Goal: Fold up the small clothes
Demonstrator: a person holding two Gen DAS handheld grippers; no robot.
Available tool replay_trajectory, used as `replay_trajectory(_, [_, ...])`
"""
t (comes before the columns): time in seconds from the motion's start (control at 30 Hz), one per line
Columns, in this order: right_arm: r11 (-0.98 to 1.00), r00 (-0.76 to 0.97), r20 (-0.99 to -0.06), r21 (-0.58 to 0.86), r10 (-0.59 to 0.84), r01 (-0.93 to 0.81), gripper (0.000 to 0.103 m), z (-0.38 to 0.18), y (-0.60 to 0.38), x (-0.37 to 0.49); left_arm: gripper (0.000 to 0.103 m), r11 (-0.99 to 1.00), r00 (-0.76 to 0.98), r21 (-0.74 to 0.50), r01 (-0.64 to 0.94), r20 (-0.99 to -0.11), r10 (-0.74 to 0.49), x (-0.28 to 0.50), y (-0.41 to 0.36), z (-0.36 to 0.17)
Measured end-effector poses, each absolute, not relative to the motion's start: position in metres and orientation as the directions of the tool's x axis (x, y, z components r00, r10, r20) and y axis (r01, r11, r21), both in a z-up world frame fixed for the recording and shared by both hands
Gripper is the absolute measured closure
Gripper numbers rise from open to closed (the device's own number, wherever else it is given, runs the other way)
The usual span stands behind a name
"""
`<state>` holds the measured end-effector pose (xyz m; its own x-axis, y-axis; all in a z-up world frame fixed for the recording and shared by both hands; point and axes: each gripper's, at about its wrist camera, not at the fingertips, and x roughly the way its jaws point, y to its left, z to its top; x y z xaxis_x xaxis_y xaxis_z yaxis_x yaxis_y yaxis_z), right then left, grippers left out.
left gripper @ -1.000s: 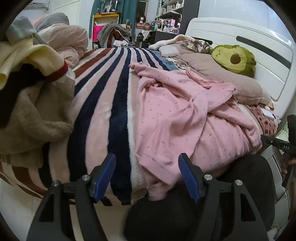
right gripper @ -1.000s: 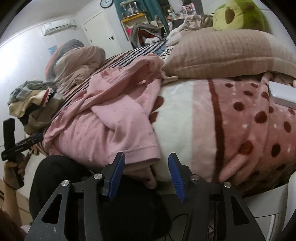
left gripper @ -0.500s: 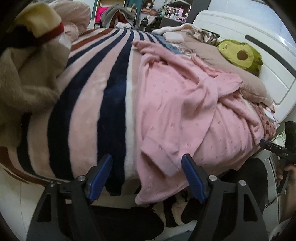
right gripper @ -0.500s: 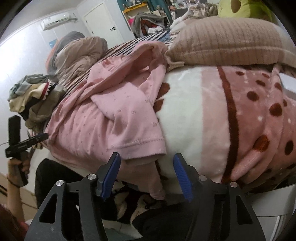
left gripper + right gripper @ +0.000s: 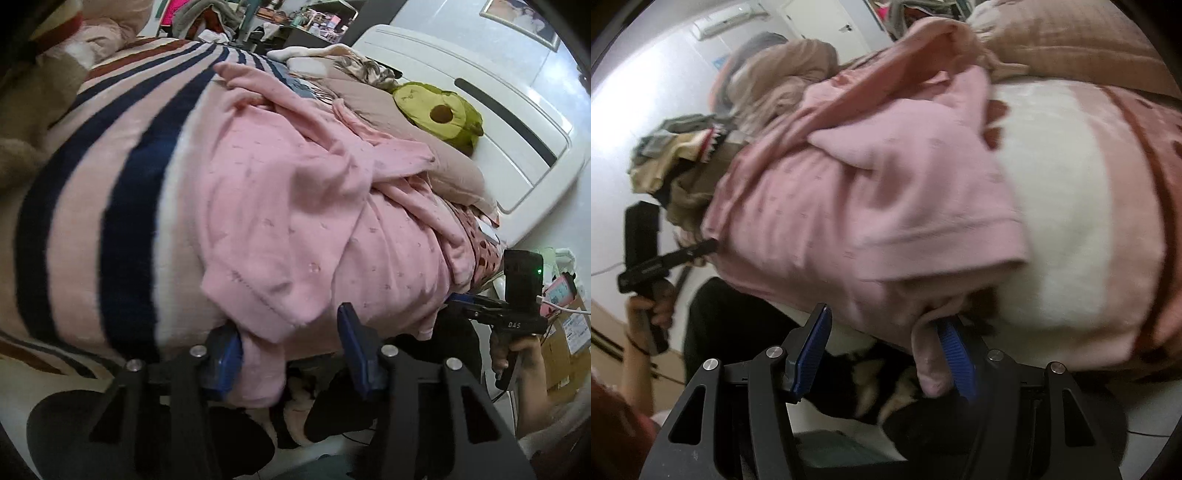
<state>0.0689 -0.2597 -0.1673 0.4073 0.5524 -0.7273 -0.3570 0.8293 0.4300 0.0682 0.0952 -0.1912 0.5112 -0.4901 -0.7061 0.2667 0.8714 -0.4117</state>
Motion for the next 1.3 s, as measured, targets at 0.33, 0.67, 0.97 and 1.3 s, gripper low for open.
replay_trajectory(0.33, [0.679, 0.376, -0.566, 0.588, 0.734, -0.44, 0.059, -0.158, -0.259, 0.062, 0.083, 0.806, 0.468, -0.52, 0.282, -0.659, -0.589, 0.076, 0.089, -0.193])
replay_trajectory(0.67, [0.717, 0.4, -0.597, 0.543, 0.696, -0.437, 0.06, -0.161, -0.234, 0.074, 0.063, 0.847, 0.461, -0.45, 0.282, -0.711, -0.531, 0.077, 0.066, -0.197])
replay_trajectory(0.97, [0.699, 0.464, -0.525, 0.58, 0.714, -0.42, 0.099, -0.148, -0.242, 0.068, 0.096, 0.856, 0.528, -0.459, 0.239, -0.679, -0.511, 0.064, 0.075, -0.178])
replay_trajectory(1.3, [0.627, 0.522, -0.37, 0.597, 0.769, -0.501, 0.1, -0.103, -0.245, 0.042, 0.1, 0.806, 0.616, -0.469, 0.36, -0.529, -0.583, 0.026, 0.078, -0.12])
